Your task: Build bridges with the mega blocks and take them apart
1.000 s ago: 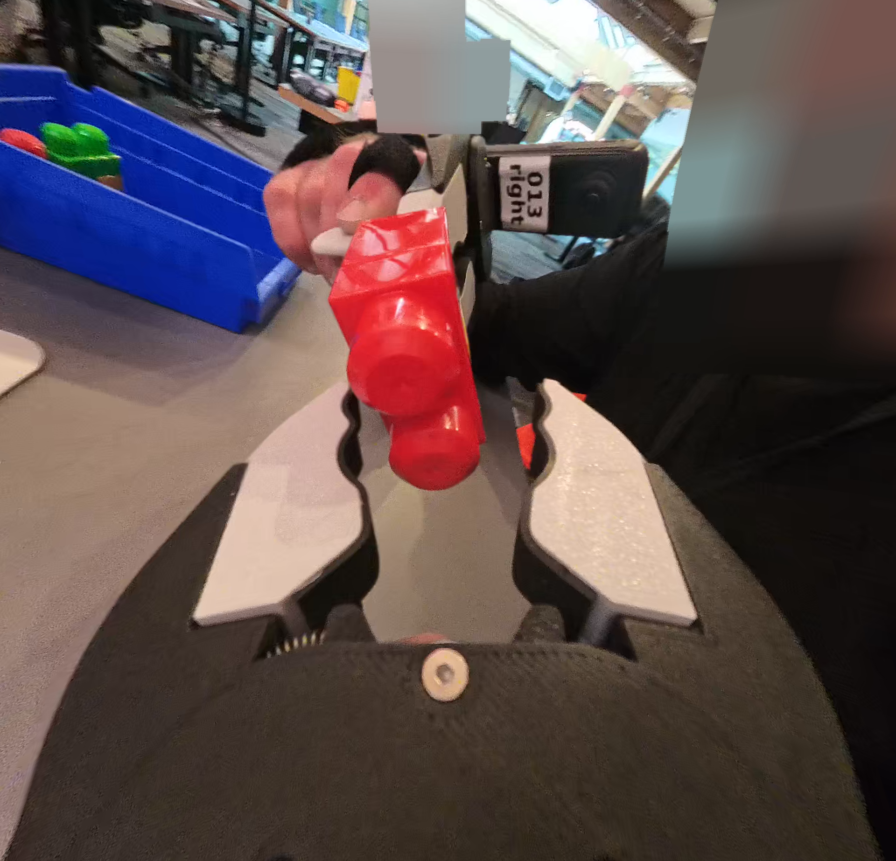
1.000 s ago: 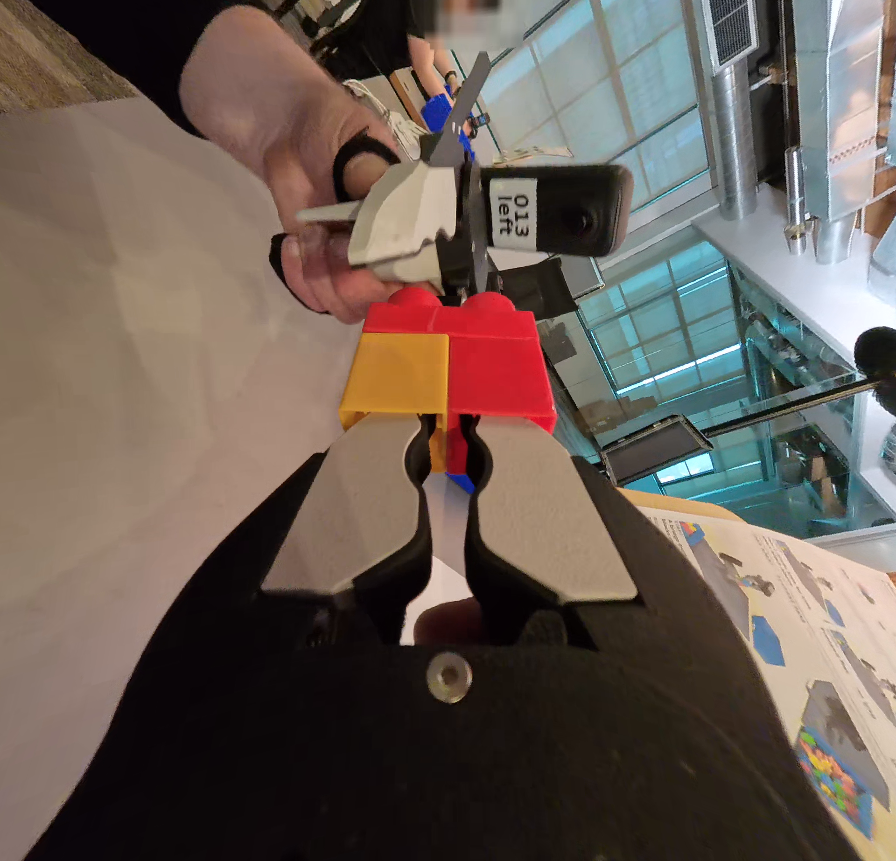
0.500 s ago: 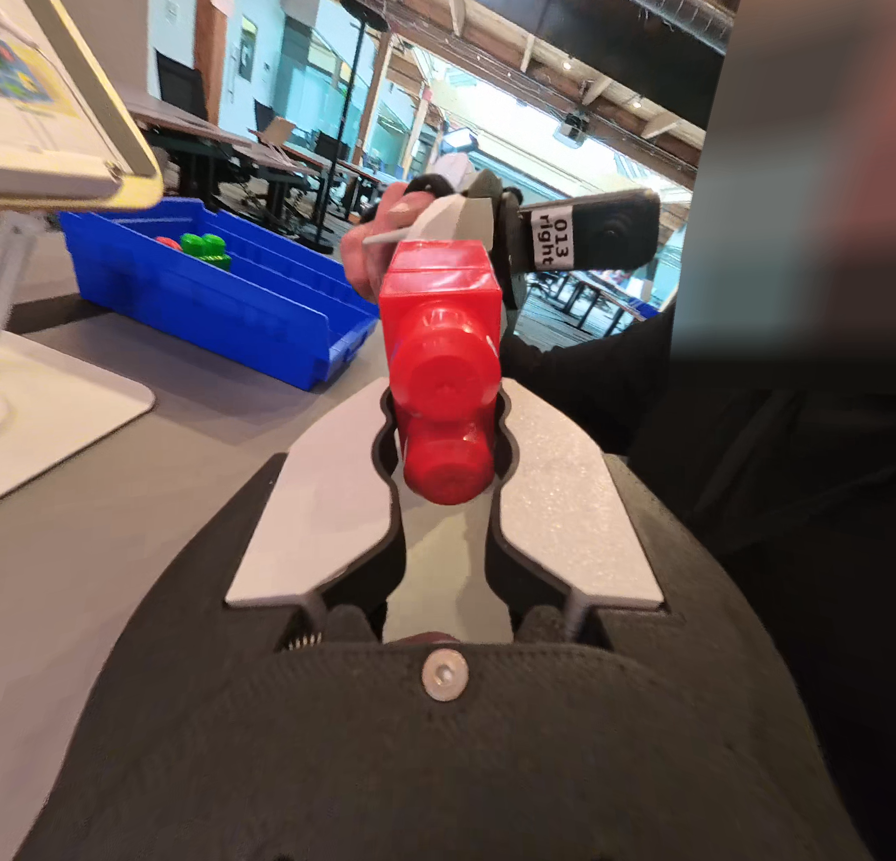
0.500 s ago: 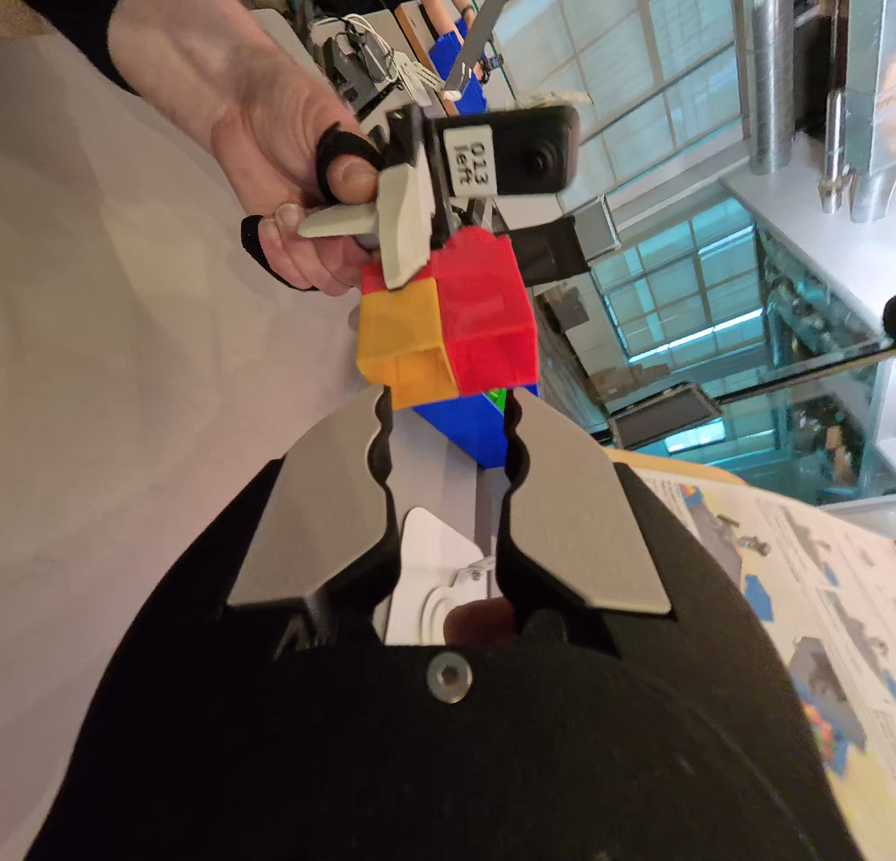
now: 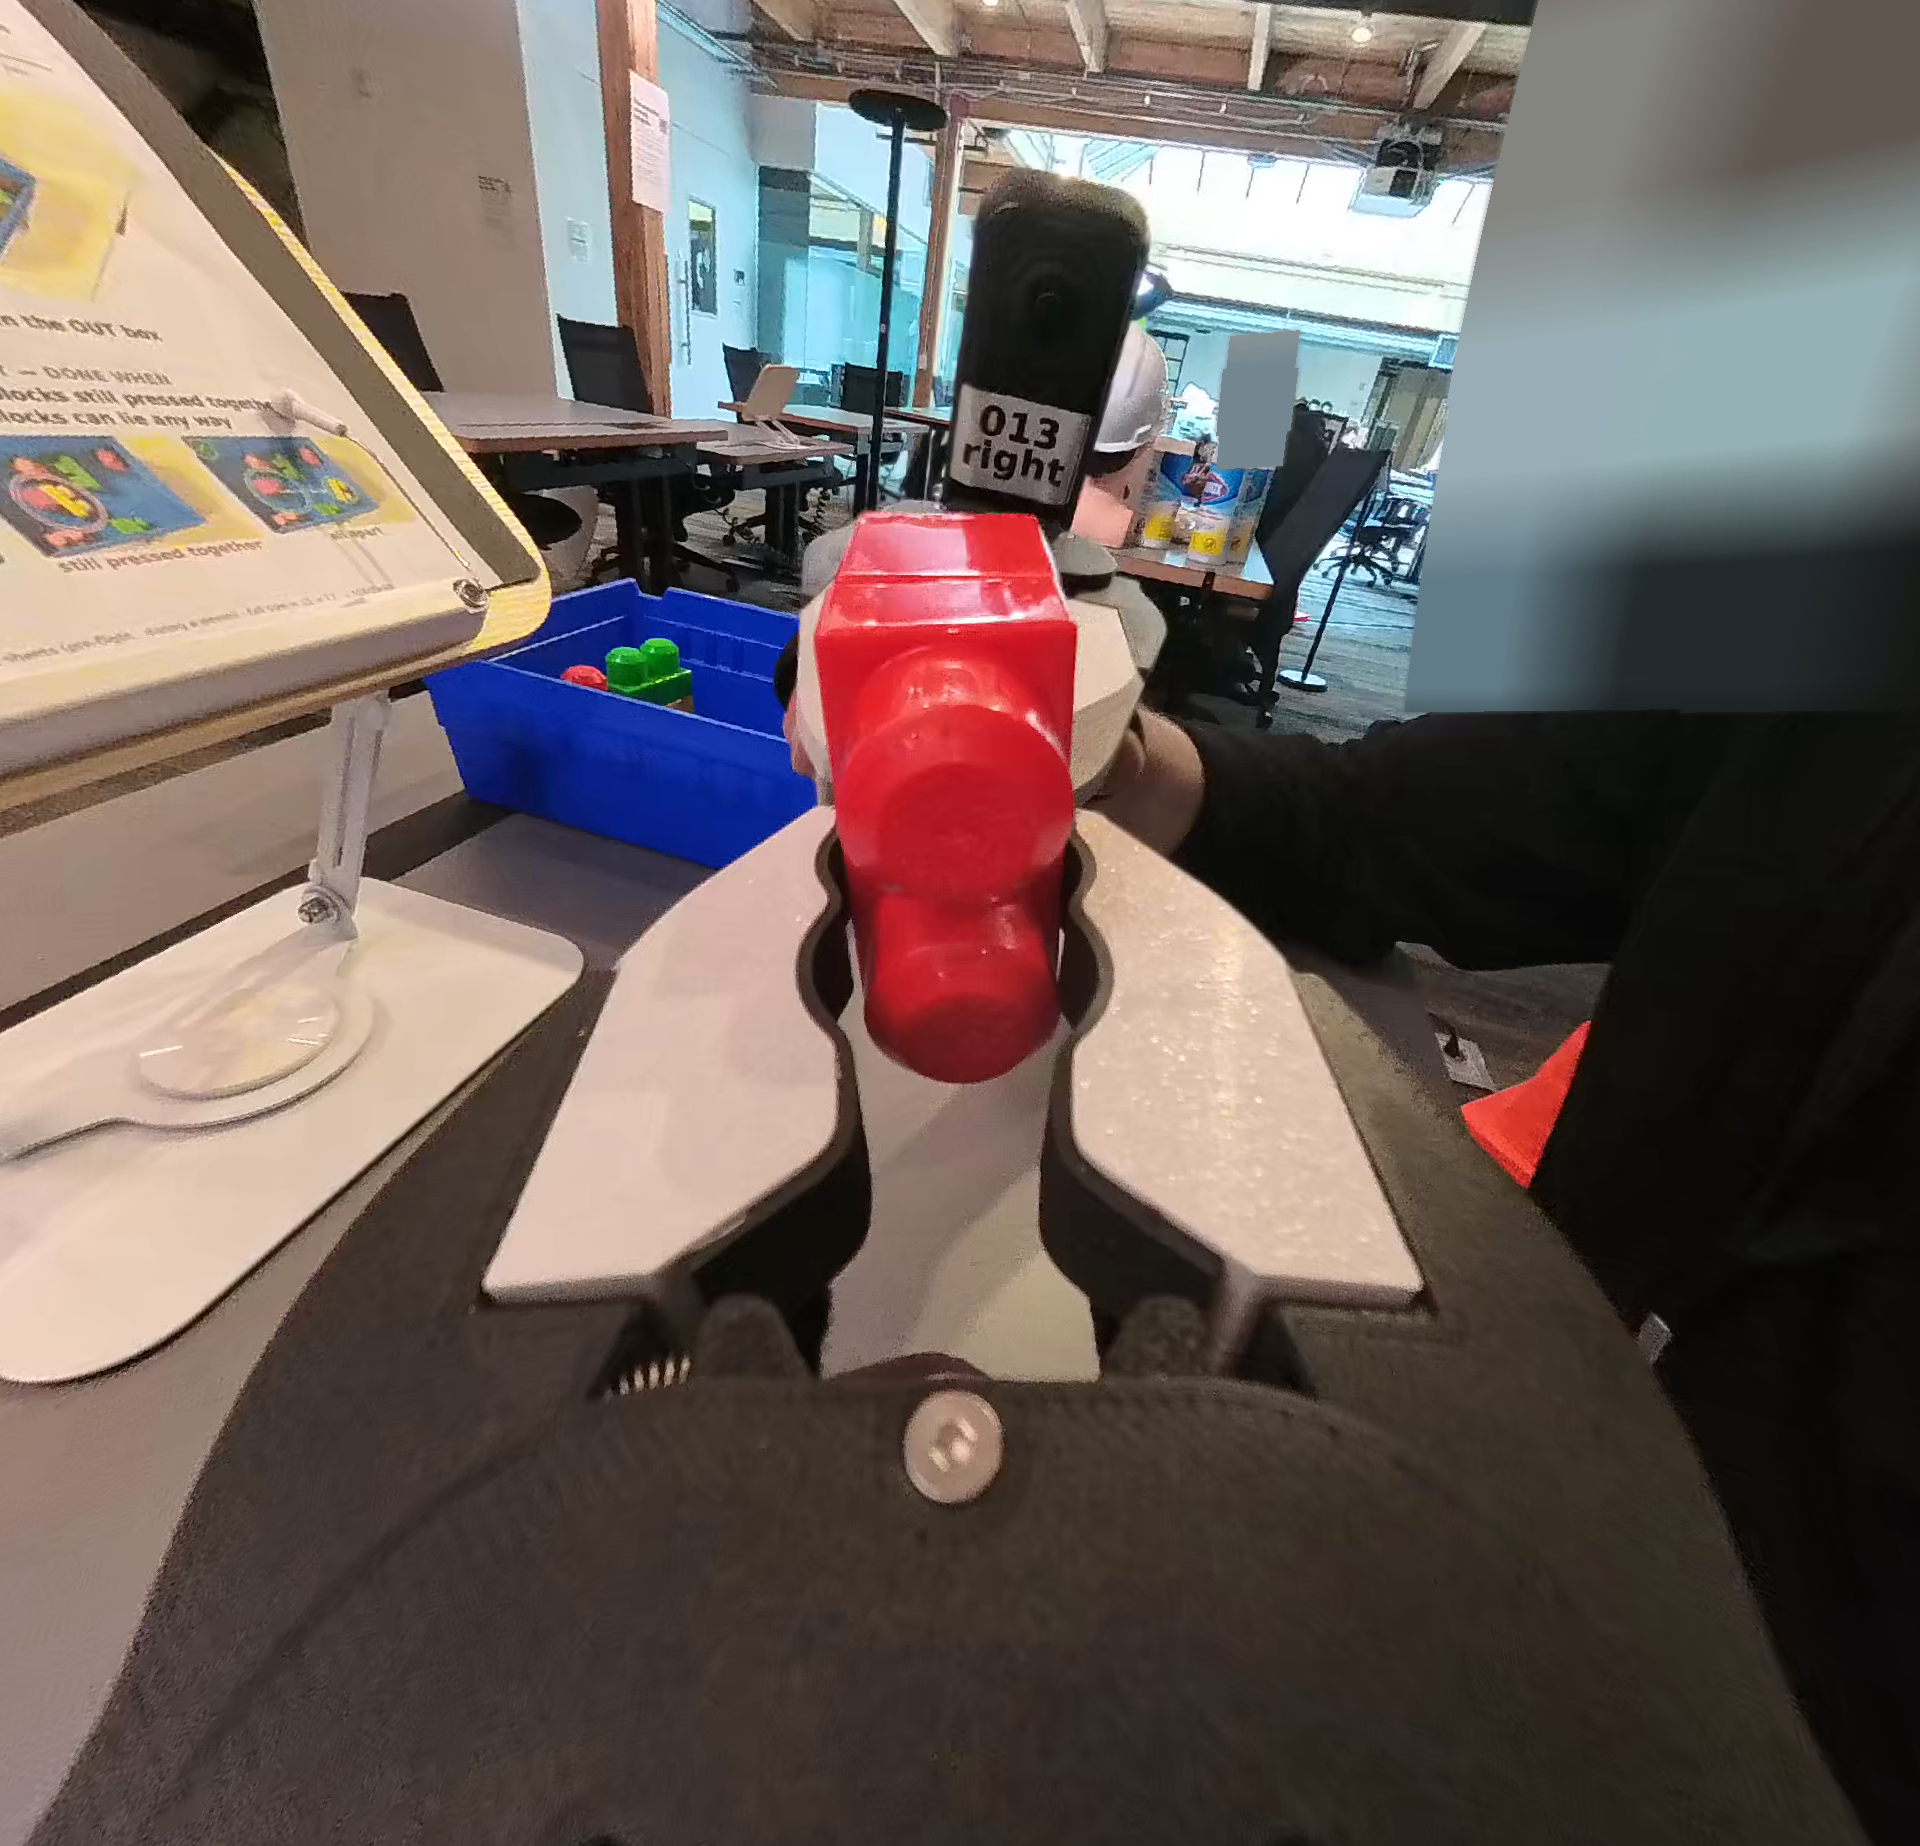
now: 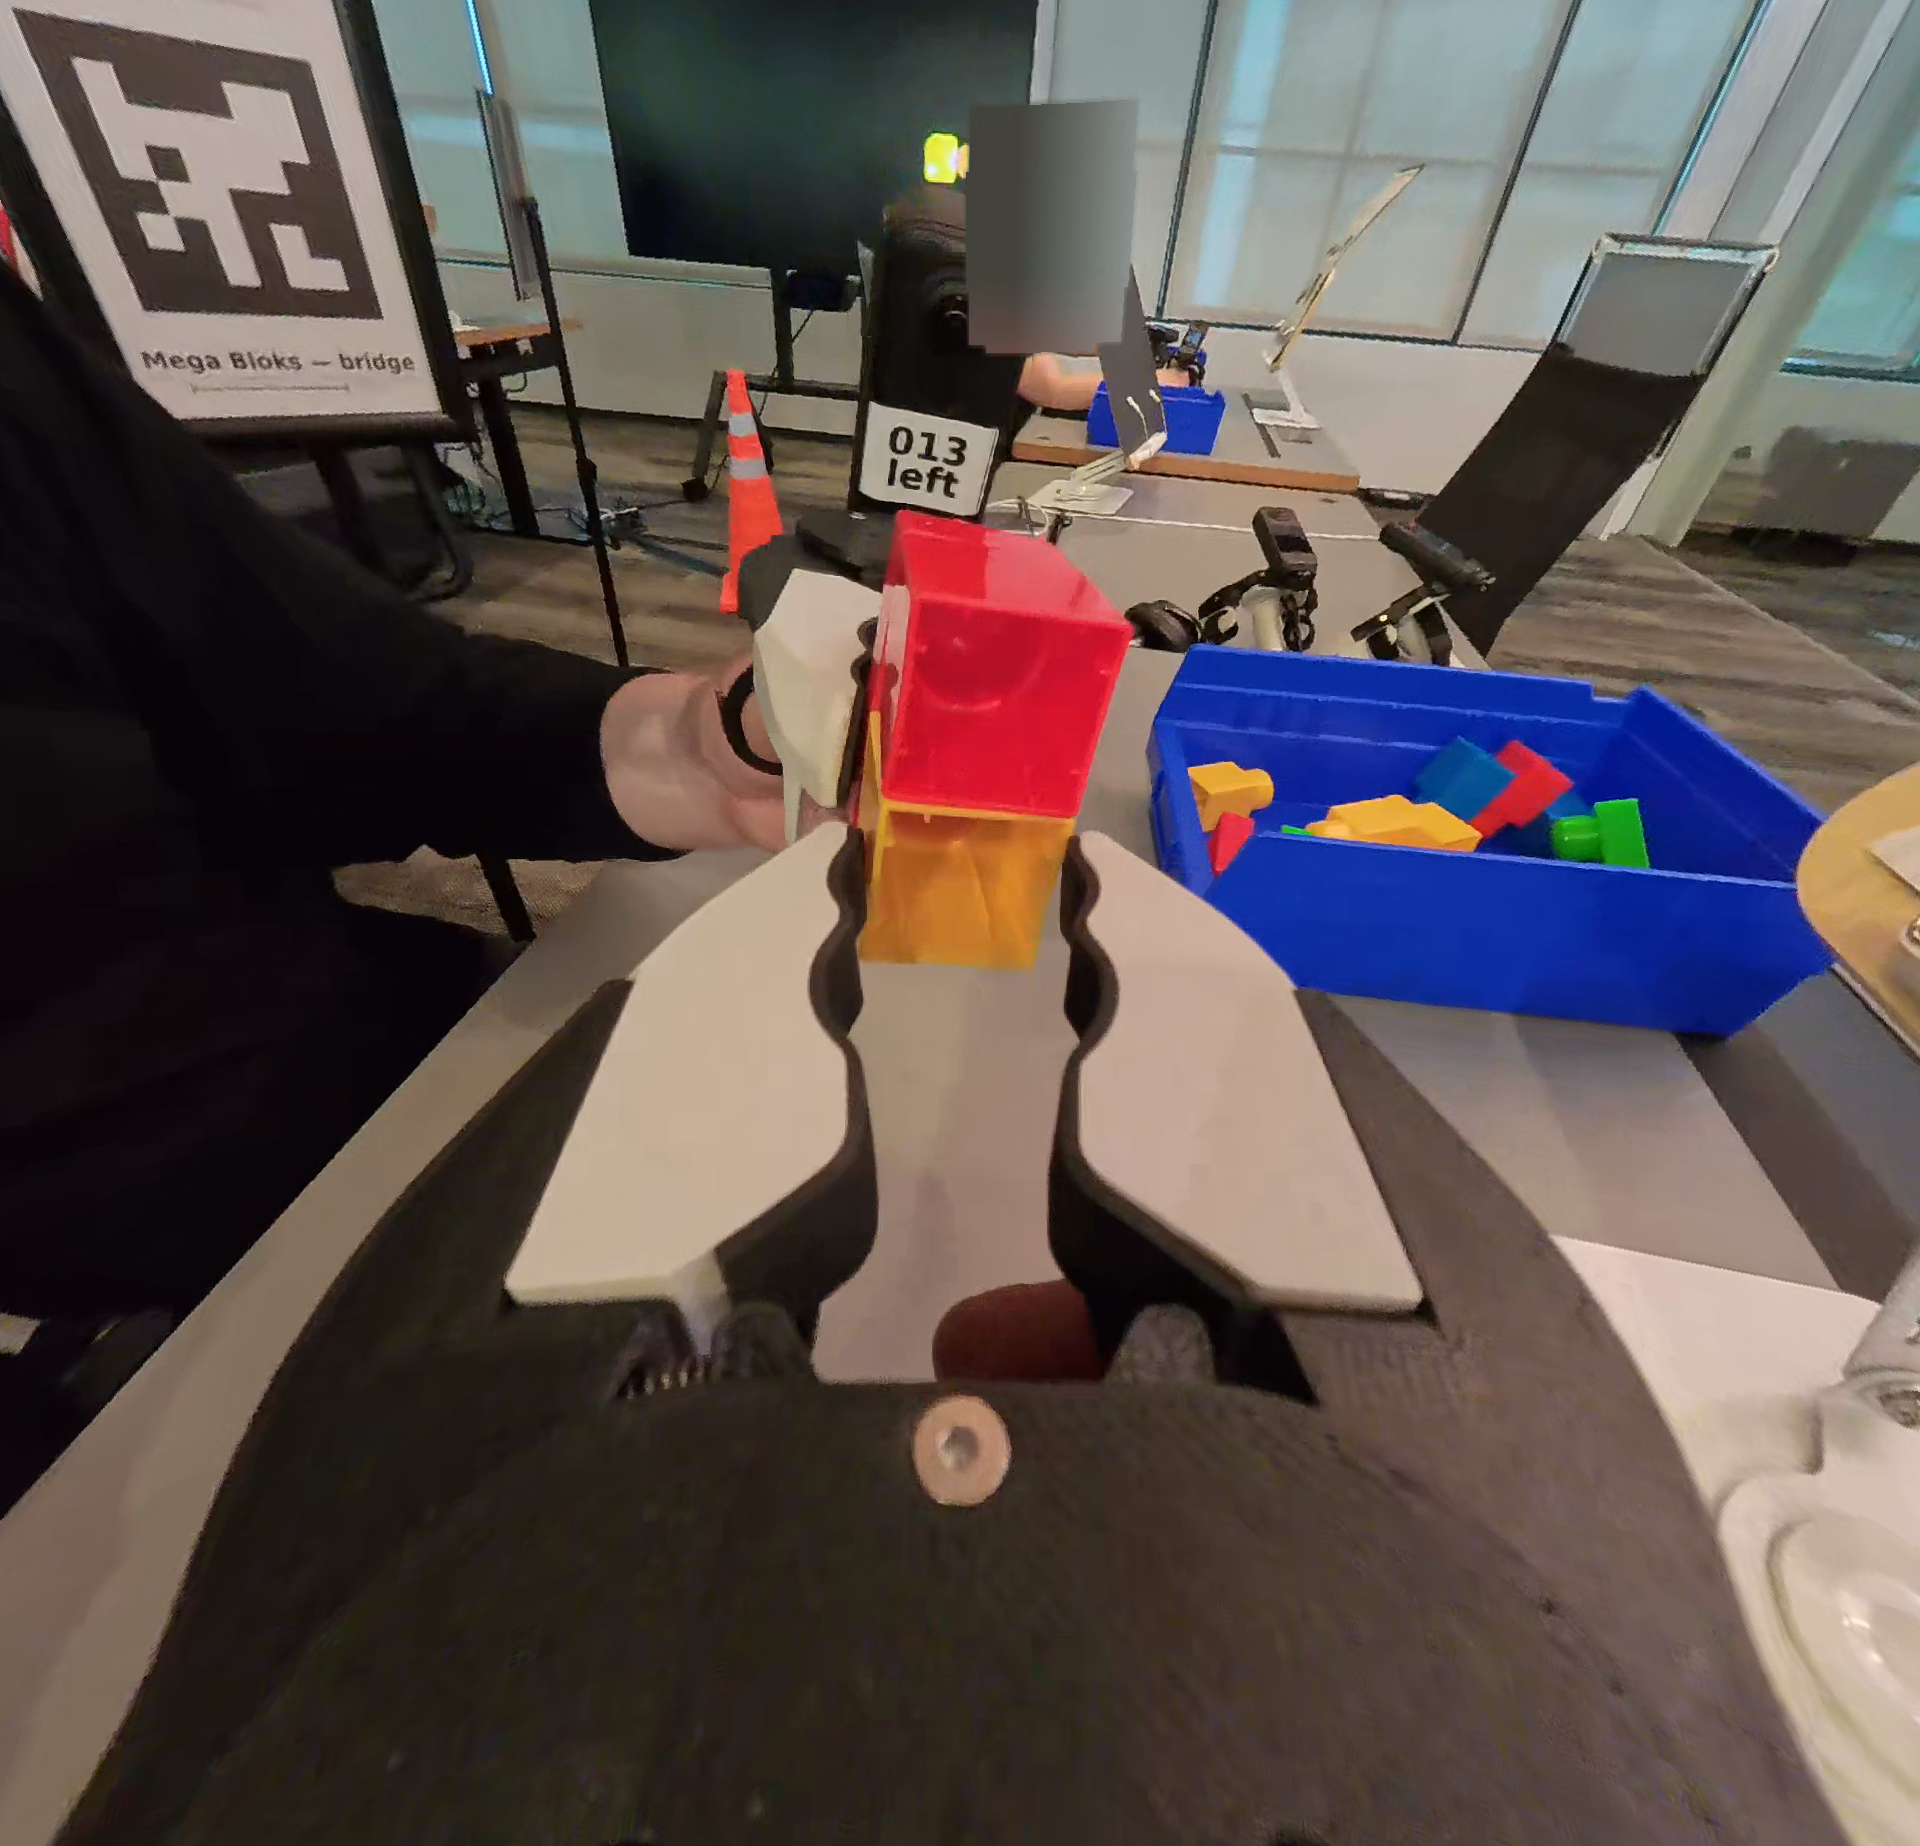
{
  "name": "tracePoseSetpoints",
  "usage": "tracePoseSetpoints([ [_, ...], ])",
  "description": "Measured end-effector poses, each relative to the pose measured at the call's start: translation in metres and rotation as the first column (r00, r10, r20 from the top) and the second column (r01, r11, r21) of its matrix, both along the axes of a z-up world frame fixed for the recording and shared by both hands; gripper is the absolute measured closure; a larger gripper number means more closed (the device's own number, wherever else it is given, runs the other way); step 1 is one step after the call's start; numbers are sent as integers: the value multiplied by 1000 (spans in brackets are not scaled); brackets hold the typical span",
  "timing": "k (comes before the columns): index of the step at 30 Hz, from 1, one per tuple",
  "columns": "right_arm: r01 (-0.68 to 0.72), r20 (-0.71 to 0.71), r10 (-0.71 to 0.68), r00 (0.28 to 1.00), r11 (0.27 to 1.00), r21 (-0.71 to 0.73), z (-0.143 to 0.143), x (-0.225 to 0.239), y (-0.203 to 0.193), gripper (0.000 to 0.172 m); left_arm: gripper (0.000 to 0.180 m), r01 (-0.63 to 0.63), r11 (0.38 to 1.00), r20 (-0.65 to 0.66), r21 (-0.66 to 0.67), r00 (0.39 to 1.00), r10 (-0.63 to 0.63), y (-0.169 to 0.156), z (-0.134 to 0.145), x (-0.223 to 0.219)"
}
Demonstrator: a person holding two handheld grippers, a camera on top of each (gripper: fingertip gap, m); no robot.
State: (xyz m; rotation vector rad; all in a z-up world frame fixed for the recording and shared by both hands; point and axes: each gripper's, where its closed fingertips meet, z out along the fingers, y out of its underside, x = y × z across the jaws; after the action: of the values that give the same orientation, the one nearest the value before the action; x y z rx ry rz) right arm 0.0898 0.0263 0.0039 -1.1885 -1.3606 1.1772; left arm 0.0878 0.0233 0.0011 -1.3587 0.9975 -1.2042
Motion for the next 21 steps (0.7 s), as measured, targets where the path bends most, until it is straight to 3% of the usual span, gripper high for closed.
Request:
tracePoseSetpoints([
  [15,-13,-9,13,1000,996,-91,-3,0,3,139,144,-53,996,-27,74,998,55,2,-2,0],
  [21,-20,-37,18,999,997,-75,4,5,7,129,145,-49,999,-30,19,998,49,7,-8,2],
])
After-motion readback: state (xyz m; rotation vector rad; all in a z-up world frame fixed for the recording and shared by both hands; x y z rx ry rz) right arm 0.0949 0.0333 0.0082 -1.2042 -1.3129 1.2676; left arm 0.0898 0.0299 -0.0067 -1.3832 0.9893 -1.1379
